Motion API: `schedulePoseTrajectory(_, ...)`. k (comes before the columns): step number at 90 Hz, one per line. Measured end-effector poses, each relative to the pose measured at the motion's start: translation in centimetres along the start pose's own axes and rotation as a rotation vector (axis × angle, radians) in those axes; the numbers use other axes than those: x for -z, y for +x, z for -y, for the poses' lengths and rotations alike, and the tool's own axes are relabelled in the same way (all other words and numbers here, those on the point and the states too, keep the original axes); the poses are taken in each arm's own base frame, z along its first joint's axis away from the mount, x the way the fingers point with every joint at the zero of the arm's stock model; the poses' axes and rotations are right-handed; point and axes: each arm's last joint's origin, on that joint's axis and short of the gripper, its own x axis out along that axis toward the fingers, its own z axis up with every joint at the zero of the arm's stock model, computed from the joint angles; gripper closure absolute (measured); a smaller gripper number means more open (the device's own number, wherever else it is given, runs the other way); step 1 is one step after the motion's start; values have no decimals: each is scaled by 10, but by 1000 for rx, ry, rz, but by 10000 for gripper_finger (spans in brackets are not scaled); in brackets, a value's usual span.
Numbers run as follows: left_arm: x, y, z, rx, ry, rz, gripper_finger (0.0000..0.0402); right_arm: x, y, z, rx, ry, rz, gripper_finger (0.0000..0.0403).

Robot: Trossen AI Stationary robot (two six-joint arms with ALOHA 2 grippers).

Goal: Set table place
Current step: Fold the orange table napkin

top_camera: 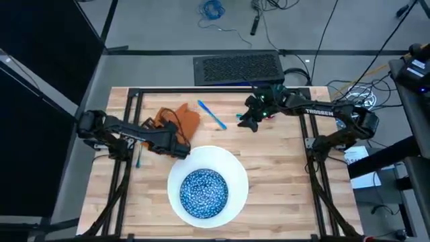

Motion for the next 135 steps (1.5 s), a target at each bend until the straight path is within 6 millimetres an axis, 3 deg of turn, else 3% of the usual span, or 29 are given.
schedulePoseTrajectory(16, 17, 10, 9, 27, -26, 5, 401, -1, 2, -4, -11, 8, 9, 183)
schedulePoseTrajectory(45, 21, 9, 18, 103, -50, 6, 402, -2, 2, -4, -11, 26, 25, 183)
schedulePoseTrajectory(56, 22, 9, 18, 107, 15, -10, 396, -4, 2, -4, -14, 19, 35, 183)
schedulePoseTrajectory(75, 26, 9, 14, 92, 151, -76, 343, -4, 2, -4, -14, 19, 36, 183)
schedulePoseTrajectory(88, 31, 9, 1, -20, 221, -139, 296, -2, 2, -4, -11, 19, 23, 183)
schedulePoseTrajectory(98, 32, 8, -13, -169, 100, -132, 273, -2, 2, -5, -14, 16, 25, 183)
schedulePoseTrajectory(105, 28, 4, -12, -116, 9, -13, 268, -4, 9, -6, -30, -5, 37, 183)
schedulePoseTrajectory(118, 13, -16, -6, 190, -108, 248, 267, -8, 37, -13, -85, -23, 45, 193)
schedulePoseTrajectory(128, 0, -28, -21, 346, -163, 347, 267, -25, 62, -18, -111, -46, 48, 214)
schedulePoseTrajectory(135, -6, -27, -32, 397, -150, 354, 267, -40, 81, -22, -123, -75, 35, 240)
